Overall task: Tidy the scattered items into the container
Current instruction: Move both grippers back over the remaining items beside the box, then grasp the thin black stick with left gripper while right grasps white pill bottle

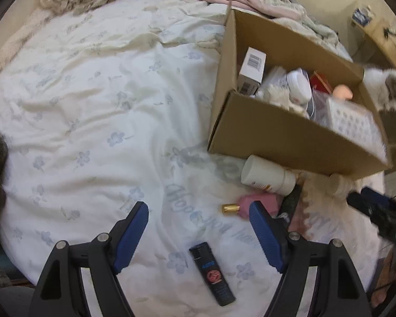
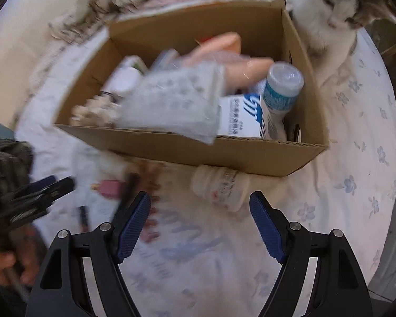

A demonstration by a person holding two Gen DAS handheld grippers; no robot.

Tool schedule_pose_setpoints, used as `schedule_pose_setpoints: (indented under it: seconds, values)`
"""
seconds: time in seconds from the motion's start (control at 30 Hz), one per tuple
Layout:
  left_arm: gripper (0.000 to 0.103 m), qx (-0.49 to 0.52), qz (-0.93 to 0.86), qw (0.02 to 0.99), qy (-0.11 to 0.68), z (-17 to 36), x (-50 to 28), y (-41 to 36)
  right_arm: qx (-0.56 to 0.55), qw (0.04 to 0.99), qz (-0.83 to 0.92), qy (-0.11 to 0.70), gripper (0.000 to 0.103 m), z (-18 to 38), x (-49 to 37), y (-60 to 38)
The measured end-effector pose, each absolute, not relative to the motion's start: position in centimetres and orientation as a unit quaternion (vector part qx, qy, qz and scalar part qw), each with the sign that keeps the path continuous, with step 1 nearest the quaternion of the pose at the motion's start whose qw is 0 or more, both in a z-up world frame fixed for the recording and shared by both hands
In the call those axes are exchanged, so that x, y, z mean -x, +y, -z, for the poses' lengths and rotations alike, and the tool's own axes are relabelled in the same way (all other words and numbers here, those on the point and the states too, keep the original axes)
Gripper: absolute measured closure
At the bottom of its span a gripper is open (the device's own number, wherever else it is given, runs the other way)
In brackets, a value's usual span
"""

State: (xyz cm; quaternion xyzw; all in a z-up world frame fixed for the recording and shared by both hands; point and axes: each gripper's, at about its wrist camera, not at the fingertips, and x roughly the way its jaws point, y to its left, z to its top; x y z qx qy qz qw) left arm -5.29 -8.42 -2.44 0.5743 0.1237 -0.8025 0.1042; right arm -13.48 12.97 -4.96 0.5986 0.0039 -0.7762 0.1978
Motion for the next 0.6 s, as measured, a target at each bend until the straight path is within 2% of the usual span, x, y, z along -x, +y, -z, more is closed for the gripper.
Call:
schedule_pose_setpoints:
  seconds: [0.13,0.2,0.23,0.33,0.47,0.6]
  values:
    - [0.024,-0.578,0.806,0.078,0.101,2.6,5.2,-6.8,-0.62,0.195,0.76,-0.021,0.023,7.3,14.9,12.9]
    - [0.024,-0.578,0.808,0.043,0.107,2.6,5.4,-5.8,-0.621,0.192,0.759,-0.044,0.034,7.9,15.4,13.5]
    - [0.024,-0.579,0.808,0.025,0.107,2.6,5.5,-5.2,-0.622,0.193,0.757,-0.052,0.048,8.1,15.7,13.9]
    - [0.024,-0.583,0.806,-0.026,0.102,3.0,5.8,-3.2,-0.62,0.199,0.755,-0.079,0.048,7.8,15.7,14.9]
    - [0.039,-0.594,0.8,-0.05,0.069,4.2,6.3,-0.9,-0.604,0.222,0.761,-0.081,0.049,6.1,14.8,15.4]
    - [0.053,-0.606,0.789,-0.068,0.074,5.6,7.1,-0.1,-0.592,0.234,0.767,-0.082,0.049,4.7,13.7,16.3]
